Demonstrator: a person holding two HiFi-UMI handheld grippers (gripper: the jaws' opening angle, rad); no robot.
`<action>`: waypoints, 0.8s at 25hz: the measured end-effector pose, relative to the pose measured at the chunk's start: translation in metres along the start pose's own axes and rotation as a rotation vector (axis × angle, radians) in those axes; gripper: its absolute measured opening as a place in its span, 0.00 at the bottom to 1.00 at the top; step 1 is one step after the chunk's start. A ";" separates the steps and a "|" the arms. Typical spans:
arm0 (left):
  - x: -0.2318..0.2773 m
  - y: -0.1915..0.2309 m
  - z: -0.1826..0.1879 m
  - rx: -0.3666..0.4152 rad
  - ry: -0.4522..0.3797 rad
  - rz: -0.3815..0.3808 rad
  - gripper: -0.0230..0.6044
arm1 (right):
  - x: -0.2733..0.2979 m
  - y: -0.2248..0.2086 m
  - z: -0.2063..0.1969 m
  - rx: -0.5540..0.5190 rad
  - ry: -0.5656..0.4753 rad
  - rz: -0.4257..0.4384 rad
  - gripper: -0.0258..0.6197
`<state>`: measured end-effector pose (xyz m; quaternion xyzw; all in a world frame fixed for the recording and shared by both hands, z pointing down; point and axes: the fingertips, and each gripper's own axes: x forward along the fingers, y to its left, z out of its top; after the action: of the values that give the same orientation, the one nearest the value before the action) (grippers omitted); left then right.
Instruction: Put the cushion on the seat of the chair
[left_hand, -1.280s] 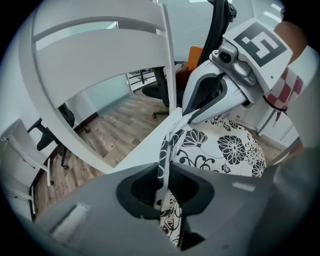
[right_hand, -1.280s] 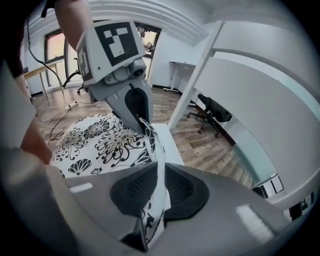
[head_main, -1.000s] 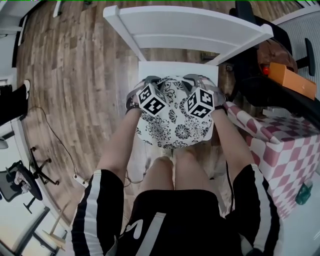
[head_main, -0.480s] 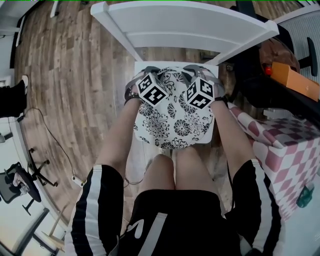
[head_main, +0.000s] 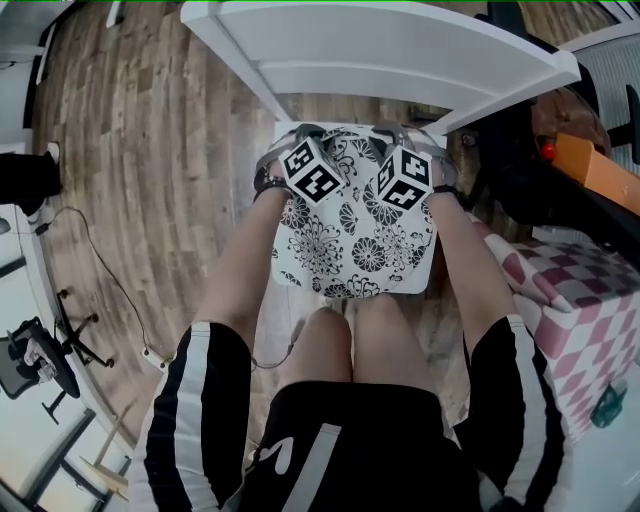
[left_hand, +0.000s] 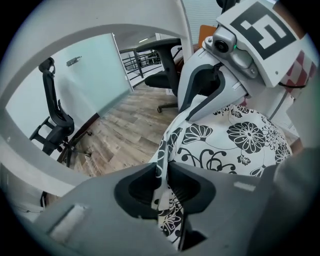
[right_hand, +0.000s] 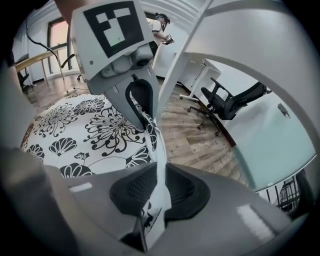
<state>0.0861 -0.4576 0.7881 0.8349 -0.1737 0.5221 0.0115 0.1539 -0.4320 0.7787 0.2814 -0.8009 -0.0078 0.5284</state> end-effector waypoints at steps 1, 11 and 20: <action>0.001 0.001 0.000 0.004 0.000 0.004 0.15 | 0.002 -0.001 0.000 -0.013 0.006 0.001 0.11; 0.003 0.018 -0.005 -0.027 0.007 0.052 0.34 | 0.007 -0.018 -0.001 0.014 0.027 -0.073 0.26; -0.014 0.033 -0.001 0.015 -0.038 0.158 0.46 | -0.011 -0.029 0.009 0.043 -0.018 -0.134 0.37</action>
<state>0.0694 -0.4845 0.7708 0.8284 -0.2353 0.5069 -0.0394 0.1622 -0.4537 0.7562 0.3458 -0.7849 -0.0284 0.5134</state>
